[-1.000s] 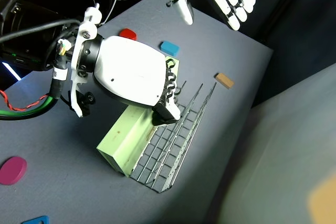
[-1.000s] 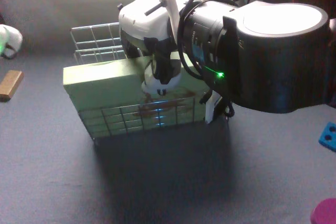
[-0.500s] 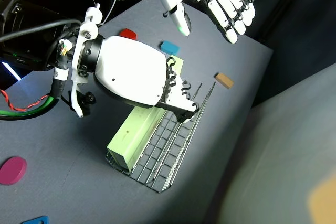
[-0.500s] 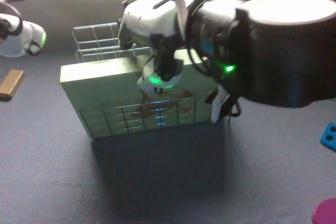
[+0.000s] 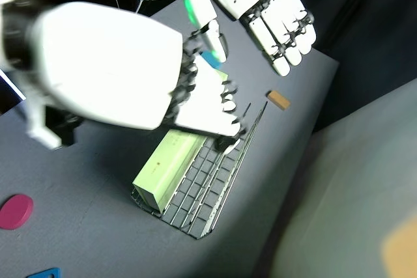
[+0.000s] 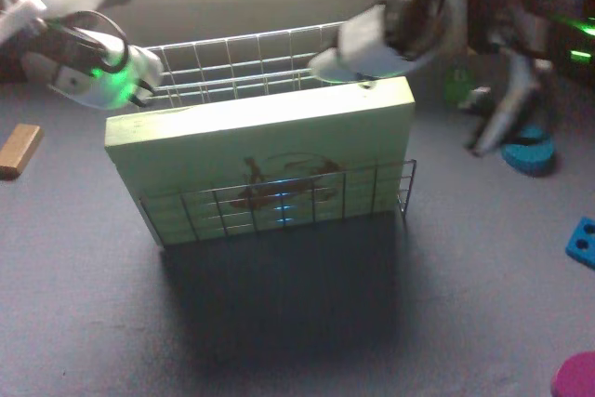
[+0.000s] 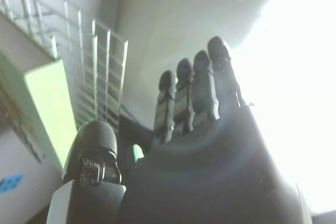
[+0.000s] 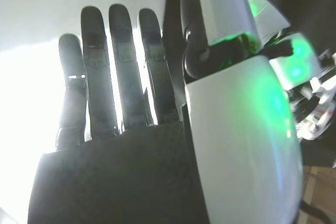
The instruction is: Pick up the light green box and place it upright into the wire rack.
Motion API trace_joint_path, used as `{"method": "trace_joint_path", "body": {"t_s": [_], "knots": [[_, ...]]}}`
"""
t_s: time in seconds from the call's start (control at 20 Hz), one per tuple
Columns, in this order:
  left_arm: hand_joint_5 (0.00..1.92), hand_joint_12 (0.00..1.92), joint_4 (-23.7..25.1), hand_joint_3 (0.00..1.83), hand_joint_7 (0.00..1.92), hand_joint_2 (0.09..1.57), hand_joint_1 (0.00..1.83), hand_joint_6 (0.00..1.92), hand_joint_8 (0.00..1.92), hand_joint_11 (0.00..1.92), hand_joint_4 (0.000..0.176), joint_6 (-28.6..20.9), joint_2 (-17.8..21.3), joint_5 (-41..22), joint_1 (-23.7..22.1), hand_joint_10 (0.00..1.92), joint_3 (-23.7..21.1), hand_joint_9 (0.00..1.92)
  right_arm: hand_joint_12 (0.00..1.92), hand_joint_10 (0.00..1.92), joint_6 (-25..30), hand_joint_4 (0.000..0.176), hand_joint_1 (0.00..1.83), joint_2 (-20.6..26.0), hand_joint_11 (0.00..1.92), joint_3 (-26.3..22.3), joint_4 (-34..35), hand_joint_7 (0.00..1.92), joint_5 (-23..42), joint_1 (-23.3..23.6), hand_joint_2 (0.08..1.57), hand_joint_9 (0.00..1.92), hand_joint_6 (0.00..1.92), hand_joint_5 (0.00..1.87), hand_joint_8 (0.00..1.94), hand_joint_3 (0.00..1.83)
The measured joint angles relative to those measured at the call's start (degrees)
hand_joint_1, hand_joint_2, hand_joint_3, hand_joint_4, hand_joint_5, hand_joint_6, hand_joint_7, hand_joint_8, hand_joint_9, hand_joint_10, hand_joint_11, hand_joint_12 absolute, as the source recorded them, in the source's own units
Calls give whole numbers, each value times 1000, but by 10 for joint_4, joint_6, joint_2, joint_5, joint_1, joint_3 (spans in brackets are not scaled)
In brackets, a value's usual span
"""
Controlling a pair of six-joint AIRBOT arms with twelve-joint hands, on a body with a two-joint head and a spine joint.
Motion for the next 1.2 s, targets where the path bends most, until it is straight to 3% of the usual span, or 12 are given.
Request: {"method": "trace_joint_path", "body": {"t_s": [0.15, 0.2, 0.25, 0.3, 0.35, 0.4, 0.45, 0.55, 0.65, 0.75, 1.0, 1.2], "knots": [[202, 197, 0, 2, 181, 1443, 0, 24, 16, 0, 0, -2, -2, 5, -2, 24, -17, 102, 1427, 250, -9, 0, 503, 70, 141, -46, 9, 795, 29, -1, 1181, 676, 143, 701, 43, 25], [325, 550, 1, 2, 355, 1452, 0, 49, 36, 0, 0, -4, -2, 10, -2, 64, -21, 253, 1458, 367, -14, 0, 476, 89, 270, -53, 4, 895, 34, -1, 1227, 743, 257, 741, 57, 11], [325, 550, 1, 2, 355, 1452, 0, 49, 36, 0, 0, -4, -2, 12, -2, 64, -23, 253, 1458, 367, -16, 0, 476, 101, 270, -58, 2, 895, 36, -1, 1227, 743, 257, 741, 57, 11], [623, 1522, 1, 1, 733, 1497, 0, 169, 207, 136, 0, -7, -2, 28, -7, 707, -31, 546, 1592, 826, -21, 0, 453, 129, 486, -68, 4, 1079, 39, -1, 1271, 784, 688, 781, 123, 4], [623, 1522, 3, 1, 733, 1497, 0, 169, 207, 136, 0, -9, -2, 31, -7, 707, -35, 546, 1592, 826, -21, 0, 453, 140, 486, -71, 0, 1079, 44, -6, 1271, 784, 688, 781, 123, 4], [711, 1717, 5, 1, 774, 1509, 56, 336, 611, 362, 0, -10, -2, 32, -7, 1202, -37, 591, 1630, 990, -21, 0, 453, 150, 540, -72, -2, 1094, 51, -10, 1277, 799, 895, 773, 275, 3], [740, 1880, 4, 0, 784, 1513, 127, 605, 994, 529, 0, -11, -2, 35, -7, 1520, -43, 660, 1666, 1177, -21, 0, 448, 165, 604, -75, 5, 1013, 70, -22, 1283, 802, 1111, 758, 654, 2], [776, 1919, 0, 0, 803, 1498, 246, 1049, 1357, 696, 0, -11, -2, 41, -7, 1770, -48, 739, 1844, 1561, -22, 0, 431, 180, 704, -84, 25, 881, 86, -33, 1297, 795, 1468, 727, 1326, 4], [845, 1921, 2, 0, 965, 1492, 333, 1449, 1704, 898, 0, -12, -2, 43, -7, 1907, -54, 945, 1918, 1633, -22, 0, 498, 178, 929, -85, 7, 1068, 106, -33, 1317, 1036, 1532, 837, 1424, 7], [916, 1921, 3, 0, 1101, 1481, 431, 1721, 1809, 1083, 0, -16, -2, 45, -7, 1920, -61, 1109, 1921, 1842, -23, 0, 558, 175, 1122, -87, 9, 1147, 125, -38, 1354, 1107, 1486, 905, 1496, 14], [1016, 1921, 4, 4, 1195, 1497, 523, 1897, 1921, 1271, 0, -21, -4, 61, -9, 1921, -72, 1250, 1921, 1921, -24, 0, 643, 175, 1336, -88, -3, 1305, 149, -32, 1430, 1268, 1841, 1095, 1744, 21], [1035, 1921, 1, 4, 1217, 1506, 553, 1888, 1921, 1269, 0, -22, -4, 69, -15, 1921, -81, 1260, 1921, 1921, -25, 0, 682, 175, 1367, -88, -14, 1328, 172, -32, 1448, 1297, 1857, 1116, 1764, 21]]}}
